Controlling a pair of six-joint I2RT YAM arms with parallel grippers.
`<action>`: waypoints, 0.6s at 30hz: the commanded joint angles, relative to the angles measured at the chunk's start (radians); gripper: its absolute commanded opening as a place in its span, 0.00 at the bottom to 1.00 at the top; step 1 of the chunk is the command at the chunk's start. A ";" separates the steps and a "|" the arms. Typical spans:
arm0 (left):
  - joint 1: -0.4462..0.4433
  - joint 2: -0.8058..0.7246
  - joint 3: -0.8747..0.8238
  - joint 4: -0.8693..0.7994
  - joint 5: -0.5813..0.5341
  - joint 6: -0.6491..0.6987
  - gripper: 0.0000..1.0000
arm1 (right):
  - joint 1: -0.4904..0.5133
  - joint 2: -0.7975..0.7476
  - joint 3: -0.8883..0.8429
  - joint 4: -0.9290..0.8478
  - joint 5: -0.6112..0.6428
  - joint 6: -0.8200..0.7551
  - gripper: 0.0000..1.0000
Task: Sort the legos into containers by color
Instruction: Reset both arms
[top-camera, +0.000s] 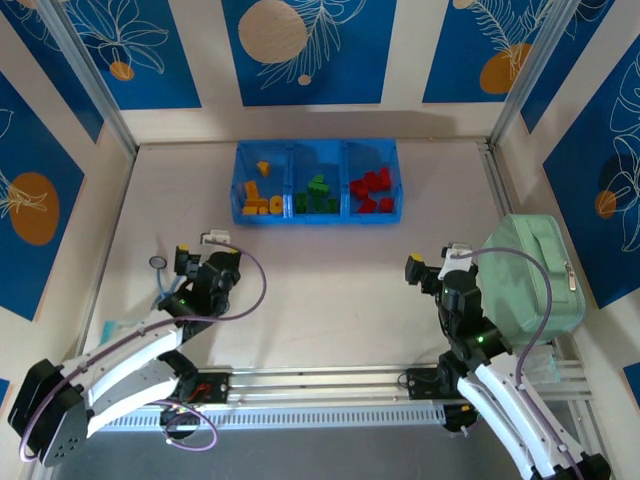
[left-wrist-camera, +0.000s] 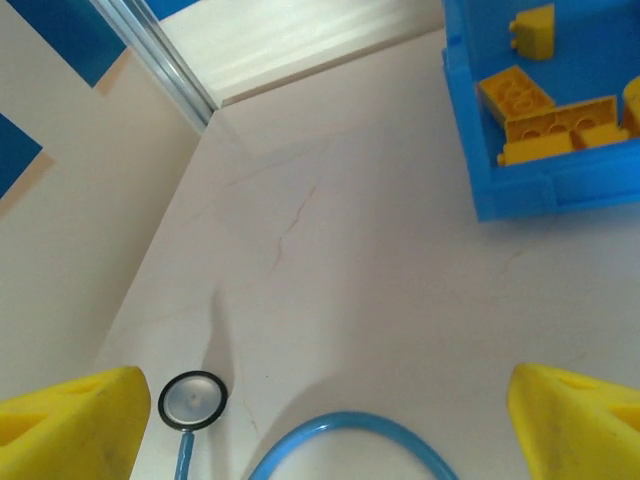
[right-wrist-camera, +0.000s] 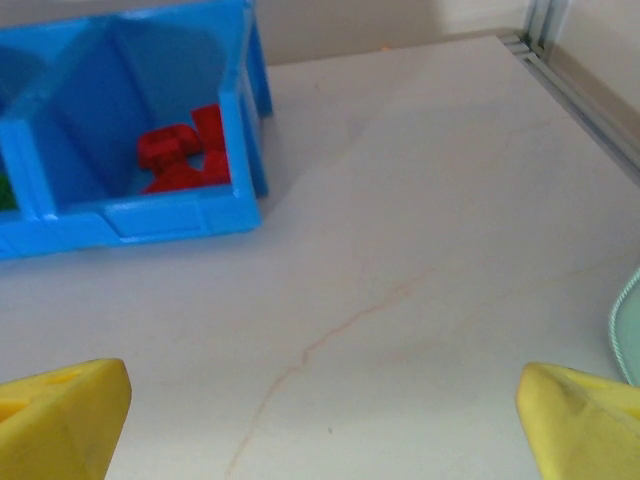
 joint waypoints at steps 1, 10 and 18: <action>-0.004 0.003 -0.002 0.061 -0.056 0.018 0.92 | -0.002 0.009 -0.039 0.082 0.010 -0.045 0.99; -0.003 -0.095 -0.097 0.156 -0.182 0.089 0.93 | -0.029 0.028 -0.059 0.090 0.030 -0.006 0.99; -0.001 -0.262 -0.231 0.065 -0.218 0.000 0.94 | -0.037 0.037 -0.057 0.091 0.031 0.001 0.99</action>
